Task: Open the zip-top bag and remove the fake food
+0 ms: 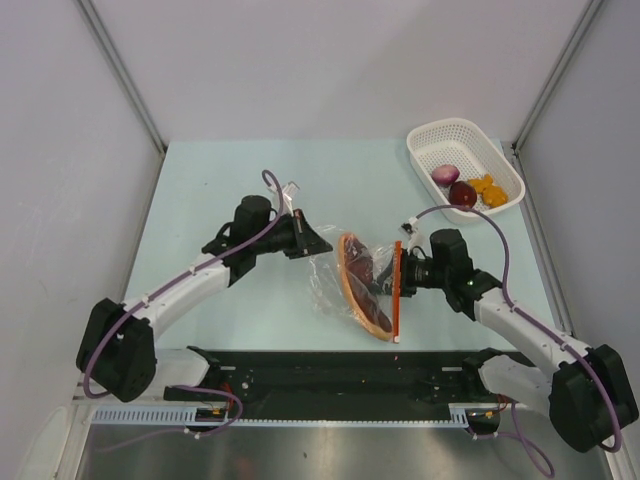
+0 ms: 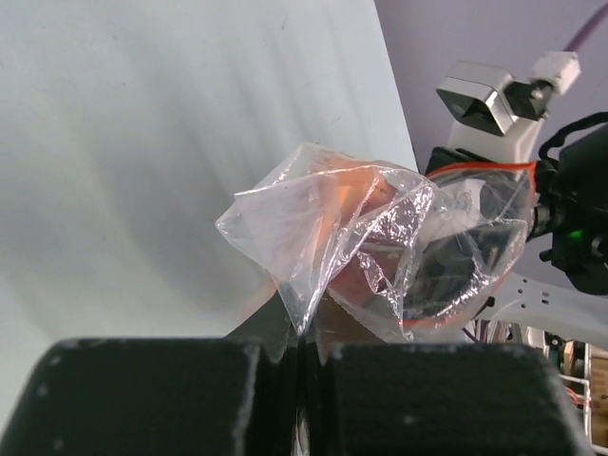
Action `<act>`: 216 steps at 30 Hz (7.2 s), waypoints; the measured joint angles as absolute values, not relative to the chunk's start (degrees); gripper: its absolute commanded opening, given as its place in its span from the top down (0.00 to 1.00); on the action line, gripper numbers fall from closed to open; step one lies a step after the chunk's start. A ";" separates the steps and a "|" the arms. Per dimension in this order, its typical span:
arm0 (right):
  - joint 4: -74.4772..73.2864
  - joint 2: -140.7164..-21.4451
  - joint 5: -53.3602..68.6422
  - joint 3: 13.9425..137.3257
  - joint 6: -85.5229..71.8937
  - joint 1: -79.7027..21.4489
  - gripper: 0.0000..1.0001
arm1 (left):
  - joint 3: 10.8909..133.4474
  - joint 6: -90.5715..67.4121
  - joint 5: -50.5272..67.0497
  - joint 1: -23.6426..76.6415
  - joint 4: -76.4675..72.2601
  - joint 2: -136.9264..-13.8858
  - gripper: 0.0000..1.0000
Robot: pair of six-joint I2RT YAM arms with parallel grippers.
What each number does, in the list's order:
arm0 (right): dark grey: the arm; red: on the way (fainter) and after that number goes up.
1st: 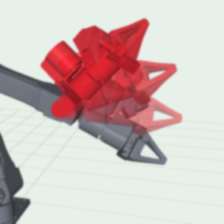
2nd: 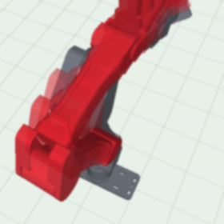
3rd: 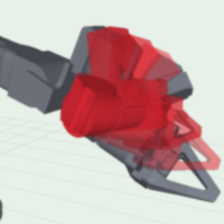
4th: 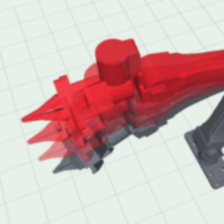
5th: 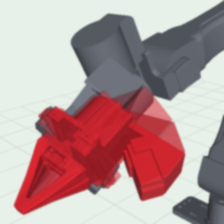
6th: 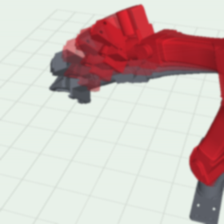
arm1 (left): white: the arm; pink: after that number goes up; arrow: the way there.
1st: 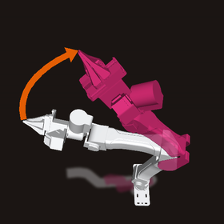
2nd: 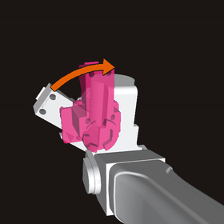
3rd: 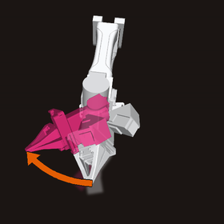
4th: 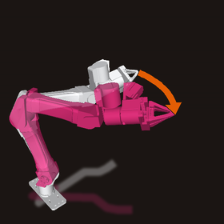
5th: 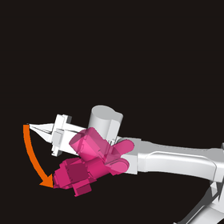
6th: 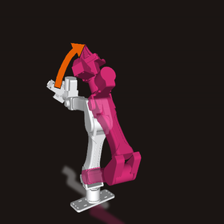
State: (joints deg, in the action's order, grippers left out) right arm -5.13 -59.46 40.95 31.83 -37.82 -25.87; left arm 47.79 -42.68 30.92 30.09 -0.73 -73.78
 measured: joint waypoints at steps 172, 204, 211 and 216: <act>-55.37 -57.36 46.65 59.29 -35.83 -30.20 1.00 | 86.08 -12.45 -1.76 50.39 27.24 -97.97 1.00; -48.60 -118.02 34.61 115.18 -23.09 7.88 1.00 | 85.14 -12.43 -2.55 46.35 37.71 -99.70 0.18; -46.65 -137.58 49.06 130.87 -27.49 10.11 0.95 | 83.96 -13.17 8.99 46.37 36.86 -89.43 0.18; -43.40 -142.23 53.06 130.67 -35.03 12.19 0.66 | 78.26 -15.40 13.43 46.57 35.99 -81.52 0.18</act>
